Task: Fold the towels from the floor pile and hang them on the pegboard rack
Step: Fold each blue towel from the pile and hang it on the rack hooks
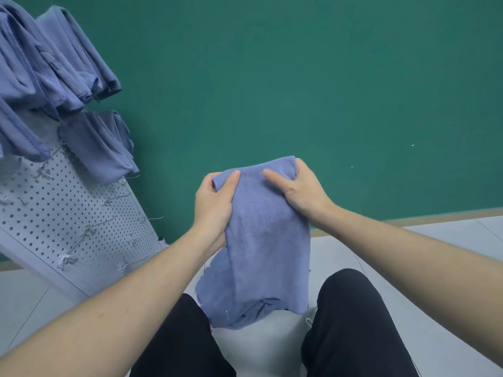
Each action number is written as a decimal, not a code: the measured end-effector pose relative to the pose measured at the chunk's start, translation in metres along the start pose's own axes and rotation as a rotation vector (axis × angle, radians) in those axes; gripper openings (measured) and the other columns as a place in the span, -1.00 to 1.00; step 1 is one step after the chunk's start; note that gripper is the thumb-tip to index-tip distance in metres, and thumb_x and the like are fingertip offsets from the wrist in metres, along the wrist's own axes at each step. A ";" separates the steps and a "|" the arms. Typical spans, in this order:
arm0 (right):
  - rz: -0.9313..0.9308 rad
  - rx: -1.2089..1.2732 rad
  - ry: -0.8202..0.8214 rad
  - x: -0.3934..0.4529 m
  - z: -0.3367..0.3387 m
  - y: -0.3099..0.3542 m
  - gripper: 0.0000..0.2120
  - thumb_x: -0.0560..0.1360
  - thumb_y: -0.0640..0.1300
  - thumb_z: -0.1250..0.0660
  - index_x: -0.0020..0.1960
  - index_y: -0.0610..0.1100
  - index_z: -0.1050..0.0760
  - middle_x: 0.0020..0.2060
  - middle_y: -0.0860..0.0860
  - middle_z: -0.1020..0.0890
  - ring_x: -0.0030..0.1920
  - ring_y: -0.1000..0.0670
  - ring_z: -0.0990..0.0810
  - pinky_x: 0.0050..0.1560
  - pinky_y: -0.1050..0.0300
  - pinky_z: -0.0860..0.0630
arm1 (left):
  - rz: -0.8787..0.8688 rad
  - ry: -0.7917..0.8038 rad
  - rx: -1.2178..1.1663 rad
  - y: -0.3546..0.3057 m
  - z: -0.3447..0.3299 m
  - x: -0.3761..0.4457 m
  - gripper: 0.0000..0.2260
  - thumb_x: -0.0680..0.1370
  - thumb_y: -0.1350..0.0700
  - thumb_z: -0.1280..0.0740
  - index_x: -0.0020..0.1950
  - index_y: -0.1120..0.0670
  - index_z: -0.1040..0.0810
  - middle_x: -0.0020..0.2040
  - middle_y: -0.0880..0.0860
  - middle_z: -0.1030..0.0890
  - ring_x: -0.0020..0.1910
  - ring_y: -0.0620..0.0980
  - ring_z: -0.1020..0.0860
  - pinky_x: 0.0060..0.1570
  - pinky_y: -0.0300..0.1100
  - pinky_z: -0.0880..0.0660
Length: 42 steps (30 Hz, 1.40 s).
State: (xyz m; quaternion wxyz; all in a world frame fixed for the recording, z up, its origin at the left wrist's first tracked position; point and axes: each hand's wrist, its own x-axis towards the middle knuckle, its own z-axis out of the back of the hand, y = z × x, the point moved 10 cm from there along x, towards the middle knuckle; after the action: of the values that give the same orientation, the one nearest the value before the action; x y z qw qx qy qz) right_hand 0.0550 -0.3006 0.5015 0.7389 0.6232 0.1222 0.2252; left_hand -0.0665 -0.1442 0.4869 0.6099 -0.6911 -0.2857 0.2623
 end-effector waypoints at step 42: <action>0.171 -0.093 -0.048 -0.016 -0.030 0.005 -0.79 0.49 -0.10 -0.35 -0.17 -0.02 -0.31 -0.40 0.19 -0.43 -0.35 0.07 -0.37 -0.25 0.05 -0.40 | -0.118 -0.055 0.010 0.008 -0.019 -0.019 -0.86 0.60 0.14 -0.37 -0.12 -0.02 -0.67 -0.27 -0.17 -0.68 -0.29 -0.22 -0.58 -0.20 -0.29 -0.53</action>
State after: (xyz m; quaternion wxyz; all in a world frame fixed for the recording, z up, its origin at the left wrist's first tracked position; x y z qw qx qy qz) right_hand 0.0264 -0.2813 0.4993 0.7477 0.6018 0.0401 0.2780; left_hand -0.0659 -0.1714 0.4814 0.6198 -0.6624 -0.3413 0.2460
